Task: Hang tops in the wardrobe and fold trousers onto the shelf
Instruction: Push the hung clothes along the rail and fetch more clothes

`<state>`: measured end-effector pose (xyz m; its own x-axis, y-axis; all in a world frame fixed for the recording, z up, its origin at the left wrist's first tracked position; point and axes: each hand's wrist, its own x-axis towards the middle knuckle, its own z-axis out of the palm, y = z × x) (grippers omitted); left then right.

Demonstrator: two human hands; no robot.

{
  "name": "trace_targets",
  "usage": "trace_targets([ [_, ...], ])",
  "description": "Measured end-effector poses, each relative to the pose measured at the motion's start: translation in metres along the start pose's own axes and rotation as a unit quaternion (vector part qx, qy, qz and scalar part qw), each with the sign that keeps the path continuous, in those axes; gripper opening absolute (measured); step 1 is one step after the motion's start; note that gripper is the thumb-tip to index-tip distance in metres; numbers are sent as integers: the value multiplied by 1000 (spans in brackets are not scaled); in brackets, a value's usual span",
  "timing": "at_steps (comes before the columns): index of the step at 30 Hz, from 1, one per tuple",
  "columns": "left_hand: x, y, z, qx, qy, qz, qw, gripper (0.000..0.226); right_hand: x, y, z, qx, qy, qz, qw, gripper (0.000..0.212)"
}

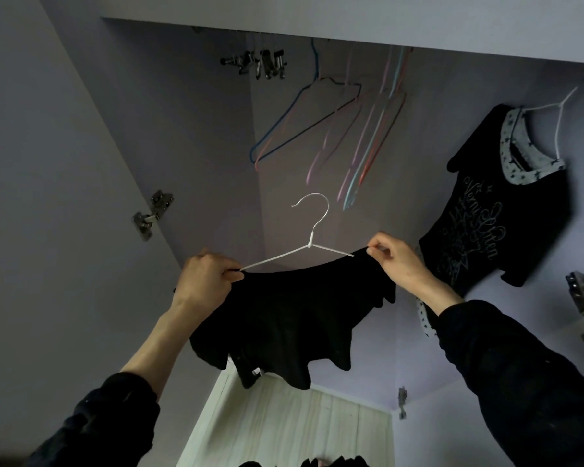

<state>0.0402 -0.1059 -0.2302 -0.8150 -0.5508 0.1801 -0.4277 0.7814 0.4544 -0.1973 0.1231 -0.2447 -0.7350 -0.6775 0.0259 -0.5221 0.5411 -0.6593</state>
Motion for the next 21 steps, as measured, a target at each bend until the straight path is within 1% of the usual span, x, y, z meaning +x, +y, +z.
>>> trace_targets([
  [2,1,1,2,-4,-3,-2,1000,13,-1,-3,-1,-36,37,-38,998,8],
  [4,2,3,3,-16,8,-4,1000,12,-5,-8,-1,-82,82,-110,987,4],
  [5,2,4,2,-22,18,-3,1000,11,-6,-10,0,-89,78,-134,984,4],
  [6,2,5,2,-28,31,-2,999,10,-7,-13,0,-85,53,-136,986,9],
  [8,1,6,1,-37,49,1,998,9,-7,-18,-2,-75,-16,-109,991,28],
  [10,0,7,1,-39,57,7,998,9,-7,-23,-4,-83,-45,-110,989,43],
  [12,0,9,2,-44,48,11,998,9,-7,-34,-2,-66,-59,-123,988,48],
  [14,0,11,3,-48,32,16,998,9,-6,-45,6,-17,-91,-120,988,42],
  [16,1,12,4,-44,23,27,998,9,-3,-51,14,8,-119,-117,986,23],
  [18,1,12,6,-32,12,29,999,10,-4,-54,14,32,-148,-86,985,6],
  [21,2,14,13,5,-2,27,1000,14,-10,-52,9,59,-211,-31,975,14],
])
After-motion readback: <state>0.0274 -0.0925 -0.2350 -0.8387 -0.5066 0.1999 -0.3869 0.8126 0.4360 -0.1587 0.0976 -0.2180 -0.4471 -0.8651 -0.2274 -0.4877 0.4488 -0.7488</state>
